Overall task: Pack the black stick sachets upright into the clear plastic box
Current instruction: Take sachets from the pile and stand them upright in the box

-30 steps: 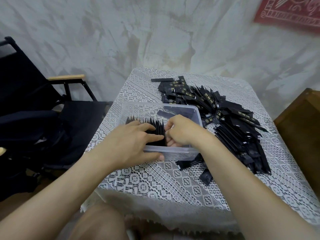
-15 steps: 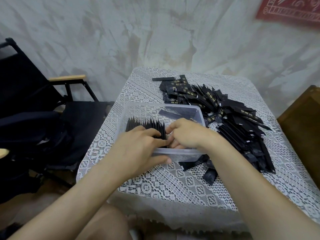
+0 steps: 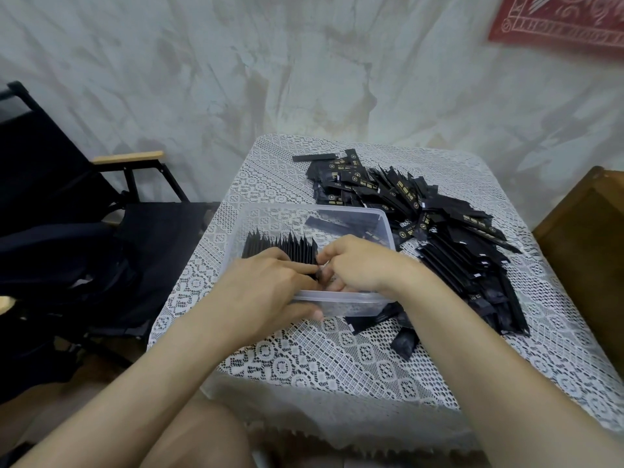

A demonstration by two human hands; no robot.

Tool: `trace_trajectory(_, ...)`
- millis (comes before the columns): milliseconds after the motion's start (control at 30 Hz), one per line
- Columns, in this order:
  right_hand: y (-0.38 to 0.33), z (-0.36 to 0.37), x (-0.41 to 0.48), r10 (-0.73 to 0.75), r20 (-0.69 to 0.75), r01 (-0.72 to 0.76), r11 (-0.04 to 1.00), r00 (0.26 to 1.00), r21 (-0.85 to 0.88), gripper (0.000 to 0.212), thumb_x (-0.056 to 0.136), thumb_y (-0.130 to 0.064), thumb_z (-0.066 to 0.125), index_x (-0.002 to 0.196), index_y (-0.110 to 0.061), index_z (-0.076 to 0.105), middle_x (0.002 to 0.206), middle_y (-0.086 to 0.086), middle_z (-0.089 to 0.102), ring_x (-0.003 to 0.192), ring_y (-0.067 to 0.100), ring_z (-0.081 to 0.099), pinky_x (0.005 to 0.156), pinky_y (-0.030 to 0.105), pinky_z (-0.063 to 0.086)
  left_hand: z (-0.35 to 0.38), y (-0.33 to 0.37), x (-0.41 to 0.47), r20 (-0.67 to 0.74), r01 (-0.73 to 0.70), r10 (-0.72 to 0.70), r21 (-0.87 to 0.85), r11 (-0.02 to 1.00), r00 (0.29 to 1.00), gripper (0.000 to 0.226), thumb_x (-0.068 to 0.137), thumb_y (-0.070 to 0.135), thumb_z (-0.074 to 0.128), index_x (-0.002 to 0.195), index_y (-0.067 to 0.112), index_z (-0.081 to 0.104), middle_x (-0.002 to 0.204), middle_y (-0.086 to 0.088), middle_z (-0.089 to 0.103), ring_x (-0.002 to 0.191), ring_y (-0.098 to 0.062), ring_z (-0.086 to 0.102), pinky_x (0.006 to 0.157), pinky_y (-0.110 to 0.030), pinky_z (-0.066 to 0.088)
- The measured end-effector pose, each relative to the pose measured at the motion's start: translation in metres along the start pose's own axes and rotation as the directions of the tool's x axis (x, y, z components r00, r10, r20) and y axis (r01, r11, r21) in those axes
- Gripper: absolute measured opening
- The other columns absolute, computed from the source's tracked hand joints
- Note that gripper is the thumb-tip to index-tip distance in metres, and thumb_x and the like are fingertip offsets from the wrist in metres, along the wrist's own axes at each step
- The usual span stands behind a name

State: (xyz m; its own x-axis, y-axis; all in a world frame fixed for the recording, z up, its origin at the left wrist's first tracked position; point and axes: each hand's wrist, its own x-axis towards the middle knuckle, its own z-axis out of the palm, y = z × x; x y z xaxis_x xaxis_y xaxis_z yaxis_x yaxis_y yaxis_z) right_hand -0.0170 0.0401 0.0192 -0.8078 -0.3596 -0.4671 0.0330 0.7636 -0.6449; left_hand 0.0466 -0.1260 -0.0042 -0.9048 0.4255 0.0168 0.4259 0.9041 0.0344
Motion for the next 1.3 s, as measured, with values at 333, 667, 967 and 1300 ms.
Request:
trace_trajectory(333, 0.004, -0.001, 0.006, 0.032, 0.012, -0.033, 0.993, 0.999, 0.110, 0.034, 0.102, 0.001, 0.032, 0.118, -0.016, 0.056, 0.096, 0.007, 0.072, 0.082, 0.022, 0.073, 0.082, 0.036, 0.062, -0.005, 0.000, 0.004, 0.078, -0.037, 0.033, 0.044, 0.998, 0.996, 0.050, 0.090, 0.075, 0.040, 0.125, 0.047, 0.061, 0.145, 0.034, 0.044, 0.121, -0.008, 0.042, 0.073, -0.026, 0.046)
trace_trajectory(667, -0.001, -0.003, -0.002, 0.021, 0.008, -0.021, 0.999, 1.000, 0.027, 0.040, 0.100, 0.003, 0.034, 0.124, -0.014, 0.060, 0.104, 0.012, 0.072, 0.093, 0.028, 0.073, 0.092, 0.042, 0.059, -0.009, -0.003, 0.005, 0.113, -0.079, 0.074, 0.043, 0.996, 0.991, 0.048, 0.093, 0.072, 0.037, 0.122, 0.045, 0.063, 0.130, 0.035, 0.055, 0.115, -0.006, 0.041, 0.068, -0.022, 0.033)
trace_trajectory(967, 0.006, -0.015, -0.016, -0.186, -0.243, 0.149, 0.975, 0.952, -0.162, 0.042, 0.098, -0.008, 0.039, 0.128, -0.022, 0.066, 0.121, 0.005, 0.070, 0.101, 0.025, 0.071, 0.093, 0.047, 0.057, -0.008, 0.000, 0.005, 0.135, -0.029, 0.024, 0.035, 0.999, 0.991, 0.050, 0.093, 0.073, 0.036, 0.129, 0.049, 0.061, 0.145, 0.032, 0.046, 0.125, -0.007, 0.038, 0.075, -0.022, 0.033)
trace_trajectory(1300, 0.118, -0.068, -0.057, 0.011, -0.671, 0.065, 0.994, 0.742, 0.088, 0.017, 0.097, -0.033, 0.053, 0.093, -0.035, 0.069, 0.079, -0.006, 0.072, 0.081, 0.024, 0.072, 0.077, 0.046, 0.061, -0.003, 0.006, -0.001, 0.029, 0.029, -0.029, -0.013, 0.999, 0.999, 0.085, 0.082, 0.089, 0.002, 0.117, 0.047, 0.067, 0.138, 0.035, 0.051, 0.124, -0.002, 0.039, 0.074, -0.023, 0.039)
